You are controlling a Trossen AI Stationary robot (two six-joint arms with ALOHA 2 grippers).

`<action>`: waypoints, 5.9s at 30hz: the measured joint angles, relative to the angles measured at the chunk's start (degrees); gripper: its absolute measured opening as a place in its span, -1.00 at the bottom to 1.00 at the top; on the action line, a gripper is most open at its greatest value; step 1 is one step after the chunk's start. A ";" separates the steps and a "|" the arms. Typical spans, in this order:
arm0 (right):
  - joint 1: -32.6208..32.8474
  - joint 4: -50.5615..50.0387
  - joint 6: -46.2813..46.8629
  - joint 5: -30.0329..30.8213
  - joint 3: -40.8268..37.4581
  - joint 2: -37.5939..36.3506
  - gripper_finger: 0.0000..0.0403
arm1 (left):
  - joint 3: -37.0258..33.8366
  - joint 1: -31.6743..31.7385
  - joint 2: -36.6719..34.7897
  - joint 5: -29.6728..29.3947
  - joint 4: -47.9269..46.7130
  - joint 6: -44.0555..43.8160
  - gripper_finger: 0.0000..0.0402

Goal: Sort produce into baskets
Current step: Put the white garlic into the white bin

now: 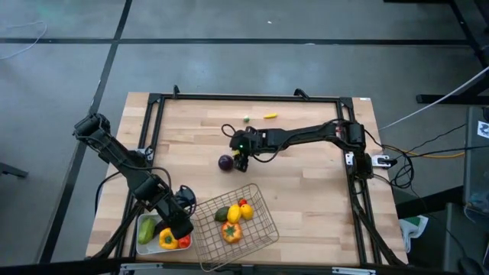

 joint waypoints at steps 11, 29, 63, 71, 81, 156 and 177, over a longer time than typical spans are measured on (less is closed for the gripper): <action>-0.23 0.52 0.09 0.93 -0.01 0.68 0.26 | 0.00 0.02 -0.02 -0.83 0.00 0.02 -0.35; -0.20 -2.65 -0.04 1.11 -0.12 3.87 0.26 | 0.00 0.02 -0.02 -1.27 0.00 0.08 -0.35; -0.14 -12.66 -0.13 -7.10 4.51 4.44 -0.09 | 0.00 1.17 -0.08 -6.57 0.66 6.45 -0.35; -0.14 -18.16 -1.64 -7.09 12.51 4.44 -0.09 | 1.35 1.50 -0.22 -5.08 -0.20 9.94 -0.35; 0.87 -20.79 -4.06 -9.15 19.62 4.44 -0.09 | 4.30 1.38 -0.24 -5.17 -4.66 12.13 -0.35; 11.86 1.09 -15.80 -14.39 19.72 4.39 -0.09 | 11.23 14.91 0.26 -22.95 -10.64 38.42 -0.35; 11.82 1.15 -15.78 -14.48 19.72 4.39 -0.09 | 11.23 14.93 0.26 -21.38 -10.51 40.33 -0.97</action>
